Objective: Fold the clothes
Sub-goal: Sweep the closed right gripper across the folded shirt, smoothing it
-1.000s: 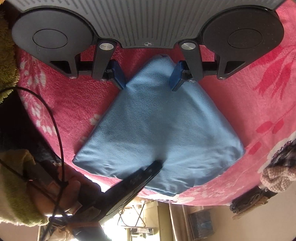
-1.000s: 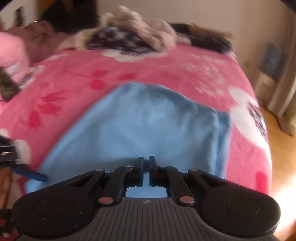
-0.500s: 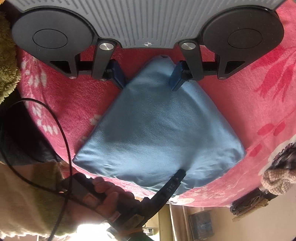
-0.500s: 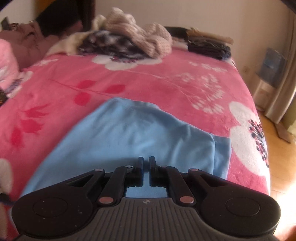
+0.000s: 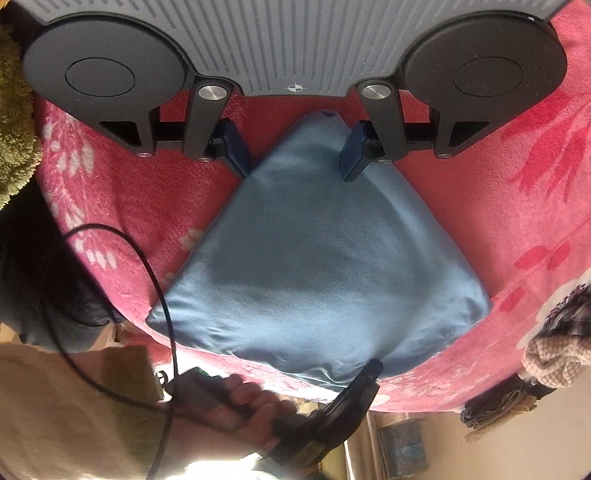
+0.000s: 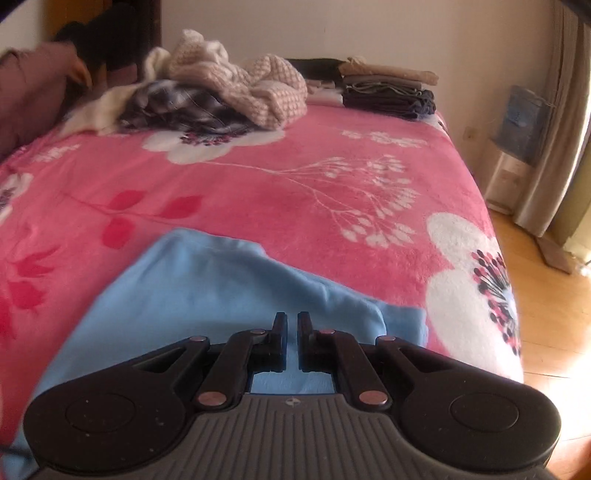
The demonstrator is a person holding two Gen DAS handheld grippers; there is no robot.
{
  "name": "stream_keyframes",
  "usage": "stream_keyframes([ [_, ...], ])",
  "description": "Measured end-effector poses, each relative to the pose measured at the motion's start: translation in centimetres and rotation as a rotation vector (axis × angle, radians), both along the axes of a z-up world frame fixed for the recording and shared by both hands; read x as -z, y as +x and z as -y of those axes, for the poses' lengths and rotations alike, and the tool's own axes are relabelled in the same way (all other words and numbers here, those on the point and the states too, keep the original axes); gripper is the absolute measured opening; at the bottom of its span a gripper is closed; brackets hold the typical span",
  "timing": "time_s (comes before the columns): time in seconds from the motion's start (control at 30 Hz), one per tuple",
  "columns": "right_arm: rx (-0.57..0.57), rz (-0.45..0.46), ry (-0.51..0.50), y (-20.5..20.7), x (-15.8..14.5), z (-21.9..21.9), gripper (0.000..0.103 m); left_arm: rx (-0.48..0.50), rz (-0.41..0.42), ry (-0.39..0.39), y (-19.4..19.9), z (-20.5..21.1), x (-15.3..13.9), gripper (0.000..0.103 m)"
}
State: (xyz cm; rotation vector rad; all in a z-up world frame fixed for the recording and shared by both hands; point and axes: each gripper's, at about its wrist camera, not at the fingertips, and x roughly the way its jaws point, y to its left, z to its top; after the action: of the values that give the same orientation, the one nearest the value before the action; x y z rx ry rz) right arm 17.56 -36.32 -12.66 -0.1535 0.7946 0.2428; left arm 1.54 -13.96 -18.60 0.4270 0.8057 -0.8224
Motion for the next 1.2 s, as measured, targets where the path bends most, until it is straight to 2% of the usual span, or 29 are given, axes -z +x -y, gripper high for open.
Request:
stream_keyframes([
  [0.13,0.161,-0.005,0.095,2.5,-0.3,3.1,0.005,0.004,-0.002,-0.005,0.0,-0.2,0.1,0.054],
  [0.2,0.179,0.003,0.094,2.4,-1.1,3.6,0.005,0.006,-0.006,-0.010,0.1,-0.2,0.2,0.055],
  [0.37,-0.046,-0.090,0.146,1.7,-0.8,-0.1,0.006,0.016,-0.003,-0.009,0.2,-0.2,0.2,0.055],
  [0.43,-0.078,-0.112,0.154,2.6,-0.3,-1.6,0.006,0.014,-0.004,-0.010,0.1,-0.2,0.2,0.055],
  [0.47,-0.066,-0.116,0.156,3.4,0.1,-2.1,0.005,0.012,-0.004,-0.011,0.1,-0.3,0.2,0.055],
  [0.53,0.026,-0.112,0.216,5.4,0.6,-1.5,0.005,0.009,-0.005,-0.012,0.1,-0.3,0.2,0.055],
  [0.6,0.141,-0.101,0.266,6.7,0.3,-0.4,0.006,0.009,-0.006,-0.014,0.1,-0.3,0.2,0.055],
  [0.63,0.163,-0.097,0.286,6.9,-0.1,-0.1,0.006,0.010,-0.006,-0.016,0.1,-0.3,0.2,0.055],
  [0.7,0.112,-0.102,0.322,6.5,-1.2,-0.3,0.006,0.012,-0.008,-0.021,0.1,-0.3,0.3,0.055],
  [0.83,-0.147,-0.201,0.308,4.2,-1.8,-3.9,0.007,0.019,-0.005,-0.024,0.2,-0.3,0.5,0.055],
  [0.9,-0.231,-0.249,0.306,4.0,-1.1,-5.9,0.010,0.018,-0.004,-0.024,0.2,-0.3,0.4,0.055],
  [0.93,-0.244,-0.263,0.299,4.1,-0.6,-6.9,0.016,0.017,-0.004,-0.025,0.2,-0.4,0.4,0.055],
  [1.0,-0.193,-0.254,0.279,5.2,0.2,-8.1,0.017,0.011,-0.005,-0.026,0.1,-0.4,0.3,0.055],
  [1.07,-0.090,-0.213,0.305,6.3,0.3,-7.6,0.016,0.003,-0.008,-0.027,0.1,-0.4,0.3,0.055],
  [1.13,0.027,-0.157,0.343,6.5,-0.9,-6.0,0.017,0.001,-0.009,-0.028,0.2,-0.4,0.3,0.055],
  [1.2,0.079,-0.095,0.352,5.6,-2.9,-4.0,0.017,0.000,-0.009,-0.030,0.1,-0.4,0.3,0.055],
])
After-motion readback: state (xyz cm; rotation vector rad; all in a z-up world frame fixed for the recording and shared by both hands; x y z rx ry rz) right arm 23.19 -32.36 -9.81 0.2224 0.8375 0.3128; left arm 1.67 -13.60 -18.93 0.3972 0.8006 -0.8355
